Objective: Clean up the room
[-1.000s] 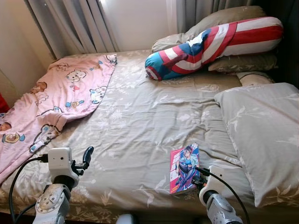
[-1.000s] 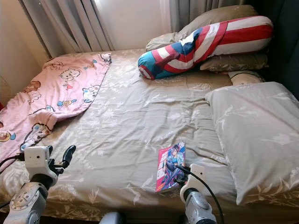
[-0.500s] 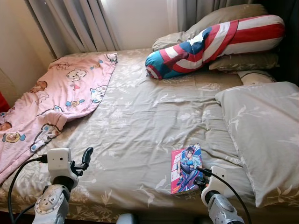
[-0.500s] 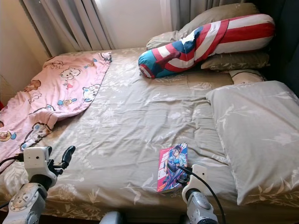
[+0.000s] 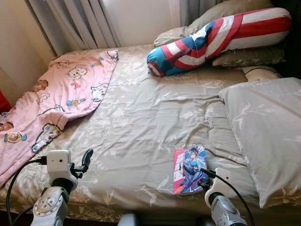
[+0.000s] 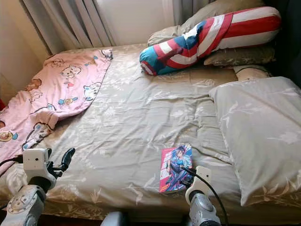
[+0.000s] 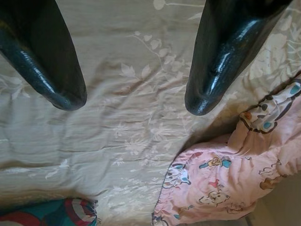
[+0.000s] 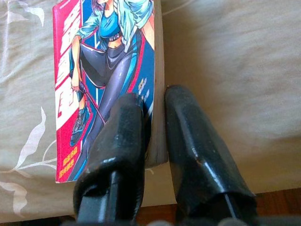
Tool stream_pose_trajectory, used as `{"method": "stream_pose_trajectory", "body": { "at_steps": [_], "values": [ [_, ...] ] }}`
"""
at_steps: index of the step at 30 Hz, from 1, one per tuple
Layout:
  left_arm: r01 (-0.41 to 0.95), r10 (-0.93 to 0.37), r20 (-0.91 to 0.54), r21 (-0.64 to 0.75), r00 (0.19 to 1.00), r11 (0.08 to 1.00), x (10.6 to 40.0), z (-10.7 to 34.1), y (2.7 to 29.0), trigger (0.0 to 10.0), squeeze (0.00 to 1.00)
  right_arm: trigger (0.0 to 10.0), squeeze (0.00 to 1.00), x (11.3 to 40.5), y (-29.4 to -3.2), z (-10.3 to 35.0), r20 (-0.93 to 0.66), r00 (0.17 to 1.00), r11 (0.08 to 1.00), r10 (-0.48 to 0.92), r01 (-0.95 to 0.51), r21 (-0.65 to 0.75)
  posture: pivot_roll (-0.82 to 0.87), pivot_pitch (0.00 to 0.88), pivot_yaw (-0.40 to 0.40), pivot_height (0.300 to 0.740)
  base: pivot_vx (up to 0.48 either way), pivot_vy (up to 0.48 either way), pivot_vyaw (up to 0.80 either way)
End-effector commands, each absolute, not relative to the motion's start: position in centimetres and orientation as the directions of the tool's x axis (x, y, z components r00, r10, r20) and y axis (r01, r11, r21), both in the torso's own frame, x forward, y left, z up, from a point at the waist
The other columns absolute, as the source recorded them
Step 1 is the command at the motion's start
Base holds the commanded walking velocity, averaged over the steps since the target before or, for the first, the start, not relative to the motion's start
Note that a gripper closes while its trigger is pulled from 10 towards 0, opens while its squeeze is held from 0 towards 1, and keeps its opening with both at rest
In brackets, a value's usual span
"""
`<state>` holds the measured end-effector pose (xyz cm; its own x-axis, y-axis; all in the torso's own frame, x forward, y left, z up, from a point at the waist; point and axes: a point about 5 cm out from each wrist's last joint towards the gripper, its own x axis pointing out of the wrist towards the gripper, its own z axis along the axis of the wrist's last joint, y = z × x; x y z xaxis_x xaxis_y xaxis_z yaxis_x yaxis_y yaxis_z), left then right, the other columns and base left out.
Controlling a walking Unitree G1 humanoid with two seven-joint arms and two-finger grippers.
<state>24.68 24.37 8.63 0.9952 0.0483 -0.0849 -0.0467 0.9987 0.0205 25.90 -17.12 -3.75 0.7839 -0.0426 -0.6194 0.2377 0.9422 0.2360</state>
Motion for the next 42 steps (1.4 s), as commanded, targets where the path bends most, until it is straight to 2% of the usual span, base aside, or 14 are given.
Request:
{"method": "stream_pose_trajectory", "body": {
  "at_steps": [1,2,10,11,12,18,23,27,35,42],
  "values": [
    [-0.053,0.057,-0.083,0.045,0.995,0.998,24.5,9.1,25.0,10.0,0.00,10.0,0.52,25.9,-16.9,-3.8,-0.619,0.784,0.938,-0.047,0.248,0.243,0.13,0.079,0.152,0.644,0.000,0.000,0.00],
    [-0.053,0.057,-0.084,0.045,0.995,0.998,24.5,9.1,25.0,10.0,0.00,10.0,1.00,25.9,-17.0,-3.8,-0.619,0.784,0.938,-0.050,0.250,0.241,0.13,0.079,0.152,0.644,0.000,0.000,0.00],
    [-0.055,0.059,-0.085,0.045,0.995,0.997,24.5,9.1,25.1,10.0,0.00,10.0,1.00,26.0,-18.1,-3.5,-0.615,0.780,0.934,-0.119,0.299,0.198,0.13,0.075,0.153,0.644,0.000,0.000,0.00],
    [-0.055,0.058,-0.085,0.044,0.995,0.998,24.6,9.1,25.0,10.0,0.00,10.0,0.30,26.0,-18.4,-3.5,-0.616,0.775,0.933,-0.137,0.310,0.182,0.13,0.073,0.151,0.644,0.000,0.000,0.00],
    [-0.054,0.057,-0.084,0.042,0.995,0.998,24.7,9.0,24.9,10.0,0.00,10.0,0.00,26.1,-18.6,-3.4,-0.610,0.779,0.936,-0.145,0.307,0.170,0.13,0.069,0.149,0.644,0.000,0.000,0.00],
    [-0.059,0.062,-0.083,0.032,0.995,0.998,25.1,8.8,24.8,10.0,0.00,10.0,0.00,26.7,-19.1,-2.7,-0.560,0.813,0.944,-0.160,0.291,0.153,0.12,0.047,0.137,0.644,0.000,0.000,0.00],
    [-0.109,0.109,-0.137,0.002,0.985,0.994,25.3,6.6,25.1,10.0,0.00,10.0,0.00,27.7,-18.8,-1.4,-0.450,0.887,0.976,-0.107,0.180,0.123,0.07,0.000,0.101,0.644,0.000,0.000,0.00],
    [-0.127,0.123,-0.178,-0.009,0.976,0.992,25.1,5.2,25.1,10.0,0.00,10.0,0.00,27.6,-18.6,-1.3,-0.419,0.905,0.984,-0.071,0.132,0.120,0.06,0.000,0.094,0.649,0.000,0.000,0.00],
    [-0.165,0.149,-0.307,-0.027,0.940,0.986,24.2,1.4,25.0,10.0,0.00,10.0,0.00,25.3,-19.6,-3.2,-0.501,0.858,0.979,-0.114,0.183,0.091,0.03,0.000,0.061,0.683,0.000,0.000,0.00],
    [-0.184,0.157,-0.493,-0.006,0.855,0.983,21.8,-2.9,24.6,10.0,0.00,10.0,0.00,22.6,-20.0,-5.3,-0.617,0.776,0.979,-0.128,0.198,0.046,0.01,0.000,0.043,0.713,0.000,0.000,0.00]
  ]
}}
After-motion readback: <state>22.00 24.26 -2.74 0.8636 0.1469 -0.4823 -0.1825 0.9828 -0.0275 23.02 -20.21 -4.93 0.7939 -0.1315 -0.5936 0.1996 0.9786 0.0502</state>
